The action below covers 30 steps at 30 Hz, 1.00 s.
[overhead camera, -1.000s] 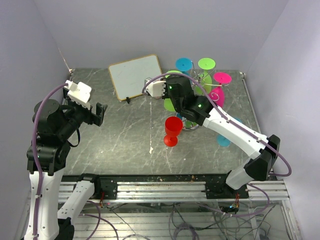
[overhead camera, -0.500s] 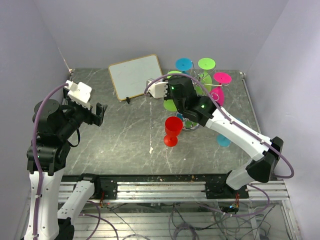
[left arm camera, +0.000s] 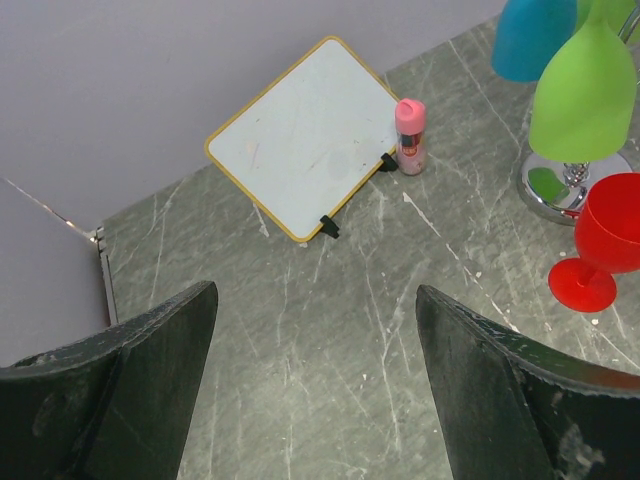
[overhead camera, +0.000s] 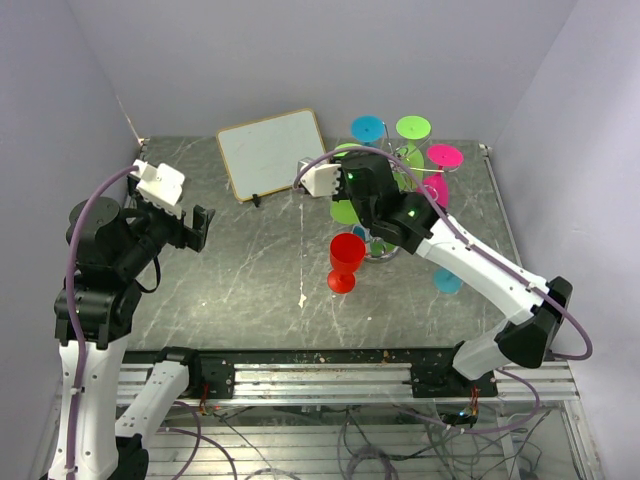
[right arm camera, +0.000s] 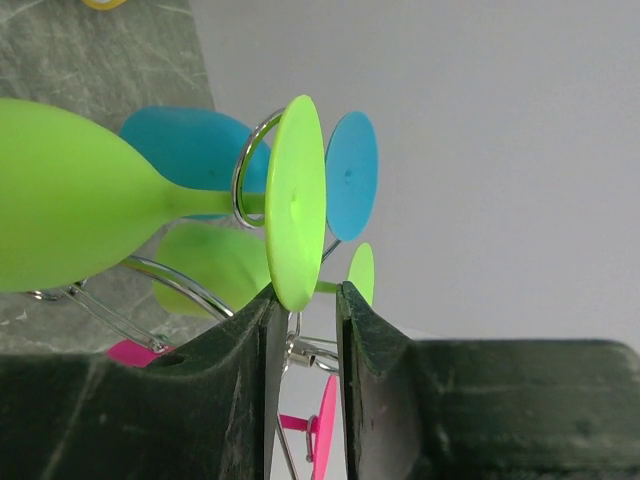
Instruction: Place the wine glass upside down on the wine glass rack
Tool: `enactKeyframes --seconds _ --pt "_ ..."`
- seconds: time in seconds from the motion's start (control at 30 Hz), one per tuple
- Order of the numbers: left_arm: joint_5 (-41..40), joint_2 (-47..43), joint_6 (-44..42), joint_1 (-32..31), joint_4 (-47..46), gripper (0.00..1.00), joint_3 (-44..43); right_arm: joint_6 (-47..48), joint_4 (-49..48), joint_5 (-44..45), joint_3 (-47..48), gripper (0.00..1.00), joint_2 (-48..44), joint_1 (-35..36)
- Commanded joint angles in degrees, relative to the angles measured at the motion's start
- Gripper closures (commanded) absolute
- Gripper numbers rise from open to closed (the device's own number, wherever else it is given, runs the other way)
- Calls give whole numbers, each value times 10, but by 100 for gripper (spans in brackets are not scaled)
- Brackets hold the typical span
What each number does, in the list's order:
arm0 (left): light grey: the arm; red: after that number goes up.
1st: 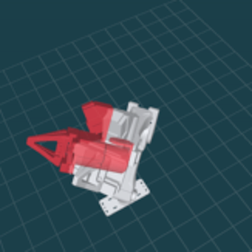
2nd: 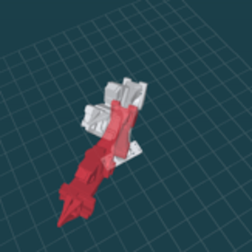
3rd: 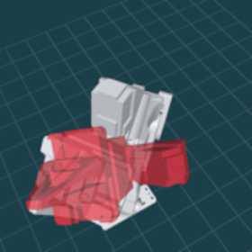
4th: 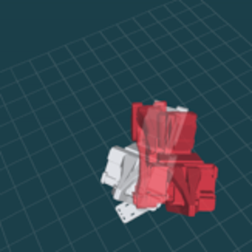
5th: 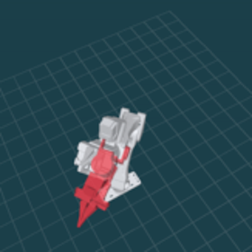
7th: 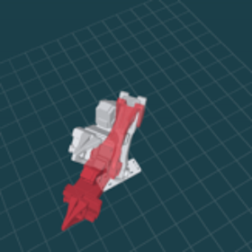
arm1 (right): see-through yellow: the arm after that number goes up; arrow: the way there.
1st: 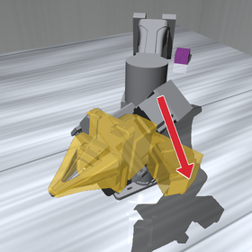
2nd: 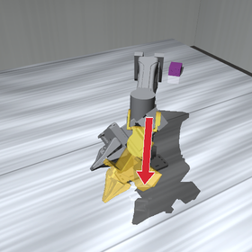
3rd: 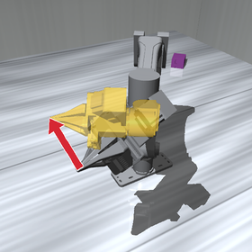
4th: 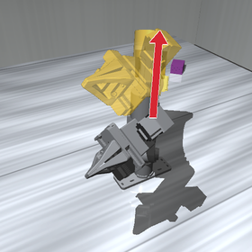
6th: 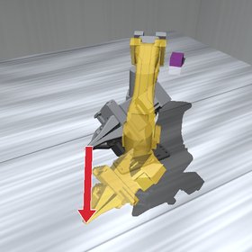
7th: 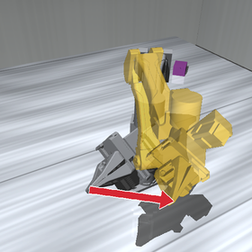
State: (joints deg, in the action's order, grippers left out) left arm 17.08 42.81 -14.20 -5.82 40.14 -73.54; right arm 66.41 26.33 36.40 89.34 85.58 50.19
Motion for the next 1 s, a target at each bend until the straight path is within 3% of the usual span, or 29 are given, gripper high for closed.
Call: enactKeyframes --seconds 0.0,0.97 --pt "12 3 -7 6 -13 10 -1 -4 11 -2 -6 74 -23 -6" --pt "18 10 -15 6 -20 8 10 -16 30 -5 -16 70 -58 -29"
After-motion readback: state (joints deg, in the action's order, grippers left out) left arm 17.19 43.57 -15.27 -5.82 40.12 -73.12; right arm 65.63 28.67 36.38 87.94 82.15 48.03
